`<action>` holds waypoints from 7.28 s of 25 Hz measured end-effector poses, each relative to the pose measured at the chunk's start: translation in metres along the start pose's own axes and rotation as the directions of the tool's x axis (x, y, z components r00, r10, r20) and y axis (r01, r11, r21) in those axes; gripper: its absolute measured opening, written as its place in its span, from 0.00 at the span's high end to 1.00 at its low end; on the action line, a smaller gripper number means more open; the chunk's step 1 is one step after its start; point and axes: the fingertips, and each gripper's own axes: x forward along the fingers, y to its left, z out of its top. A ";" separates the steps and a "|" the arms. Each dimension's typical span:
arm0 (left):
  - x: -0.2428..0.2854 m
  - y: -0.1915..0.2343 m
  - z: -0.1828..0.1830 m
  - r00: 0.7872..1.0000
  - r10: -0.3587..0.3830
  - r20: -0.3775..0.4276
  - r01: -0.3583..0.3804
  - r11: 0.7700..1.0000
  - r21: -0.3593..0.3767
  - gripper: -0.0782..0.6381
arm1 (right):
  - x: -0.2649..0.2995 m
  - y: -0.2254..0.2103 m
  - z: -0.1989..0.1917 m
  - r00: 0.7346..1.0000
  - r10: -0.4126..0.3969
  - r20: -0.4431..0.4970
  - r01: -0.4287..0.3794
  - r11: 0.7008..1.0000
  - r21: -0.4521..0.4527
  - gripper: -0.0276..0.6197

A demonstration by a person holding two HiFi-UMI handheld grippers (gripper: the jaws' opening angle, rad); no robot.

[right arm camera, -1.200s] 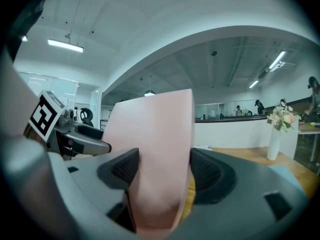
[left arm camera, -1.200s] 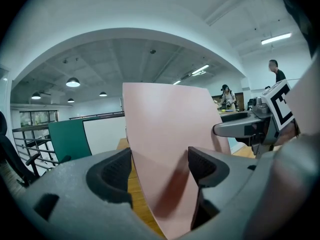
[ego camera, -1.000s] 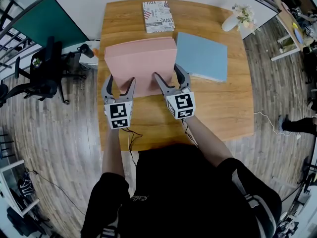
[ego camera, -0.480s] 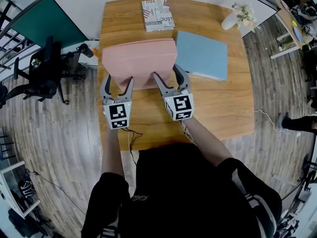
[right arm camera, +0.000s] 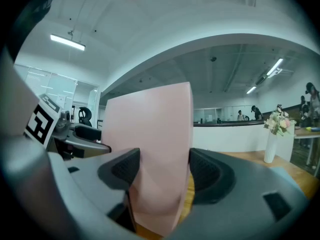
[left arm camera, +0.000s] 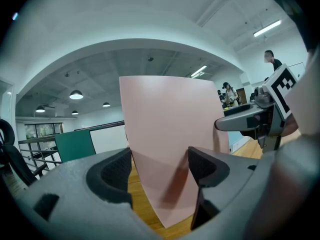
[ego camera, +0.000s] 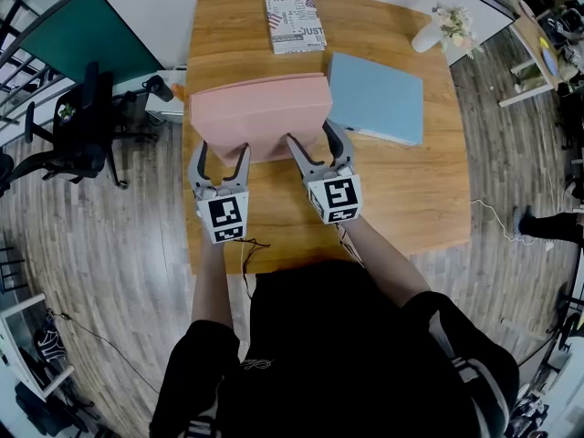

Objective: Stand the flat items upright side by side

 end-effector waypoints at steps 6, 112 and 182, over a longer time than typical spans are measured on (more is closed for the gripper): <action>-0.011 -0.006 -0.003 1.000 0.003 0.006 -0.003 1.000 -0.003 0.39 | -0.010 0.003 -0.003 1.000 0.010 -0.002 -0.010 1.000 -0.019 0.48; 0.005 -0.228 -0.014 0.936 0.068 -0.345 -0.177 0.939 -0.294 0.31 | -0.160 -0.269 -0.102 0.978 0.065 -0.199 -0.024 0.979 0.203 0.49; 0.024 -0.367 -0.097 0.550 -0.591 -0.590 0.308 0.800 -0.515 0.31 | -0.333 -0.241 -0.234 0.795 0.010 -0.606 0.367 0.788 0.494 0.44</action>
